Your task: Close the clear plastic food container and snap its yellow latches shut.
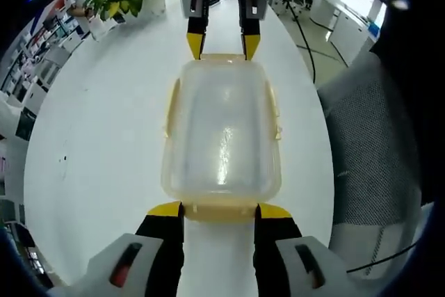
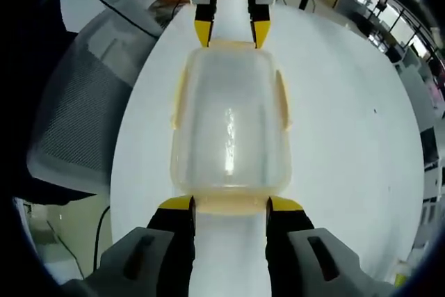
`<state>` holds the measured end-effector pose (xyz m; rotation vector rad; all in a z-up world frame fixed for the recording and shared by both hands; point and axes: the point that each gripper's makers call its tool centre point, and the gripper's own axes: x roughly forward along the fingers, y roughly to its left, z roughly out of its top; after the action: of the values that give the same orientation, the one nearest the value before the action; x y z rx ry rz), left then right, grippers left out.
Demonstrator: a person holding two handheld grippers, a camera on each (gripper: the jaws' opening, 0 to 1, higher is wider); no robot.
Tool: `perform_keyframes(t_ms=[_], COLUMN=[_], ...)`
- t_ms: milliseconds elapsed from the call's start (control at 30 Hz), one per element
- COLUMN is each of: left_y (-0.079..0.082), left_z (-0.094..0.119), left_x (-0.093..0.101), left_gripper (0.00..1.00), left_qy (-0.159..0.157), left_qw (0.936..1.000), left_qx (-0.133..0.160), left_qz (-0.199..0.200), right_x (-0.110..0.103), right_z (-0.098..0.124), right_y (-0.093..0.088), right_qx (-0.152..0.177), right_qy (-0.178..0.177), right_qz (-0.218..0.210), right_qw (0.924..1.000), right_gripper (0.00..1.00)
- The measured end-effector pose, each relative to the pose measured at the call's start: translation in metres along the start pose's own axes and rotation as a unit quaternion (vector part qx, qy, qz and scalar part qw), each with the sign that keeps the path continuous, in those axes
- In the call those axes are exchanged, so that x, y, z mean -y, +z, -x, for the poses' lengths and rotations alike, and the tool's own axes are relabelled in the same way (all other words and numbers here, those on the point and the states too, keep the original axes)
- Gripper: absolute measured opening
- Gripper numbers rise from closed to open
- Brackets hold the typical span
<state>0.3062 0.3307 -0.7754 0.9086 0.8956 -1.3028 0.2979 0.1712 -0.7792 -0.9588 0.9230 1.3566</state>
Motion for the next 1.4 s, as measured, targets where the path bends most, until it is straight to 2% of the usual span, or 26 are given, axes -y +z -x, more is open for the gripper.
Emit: perform_keyframes(t_ms=[333,1000,1400], left_y=[0.01,0.006,0.005], left_z=[-0.009,-0.016,-0.019], left_x=[0.001,0.003,0.001], left_gripper=[0.33,0.33,0.34], left_qy=[-0.003,-0.006,-0.004], left_qw=[1.0,1.0,0.9999], left_qx=[0.001,-0.006,-0.009], left_qz=[-0.002,0.0,-0.005], right_x=[0.0,-0.004,-0.003], right_z=[0.002,-0.006,-0.009], right_y=[-0.013,-0.016,-0.018], right_qx=[-0.007,0.002,0.023], right_qy=[0.0,-0.001,0.005], right_qz=[-0.004,-0.012,-0.021], right_qw=[1.0,0.9999,0.9995], right_gripper=[0.36,0.36,0.36])
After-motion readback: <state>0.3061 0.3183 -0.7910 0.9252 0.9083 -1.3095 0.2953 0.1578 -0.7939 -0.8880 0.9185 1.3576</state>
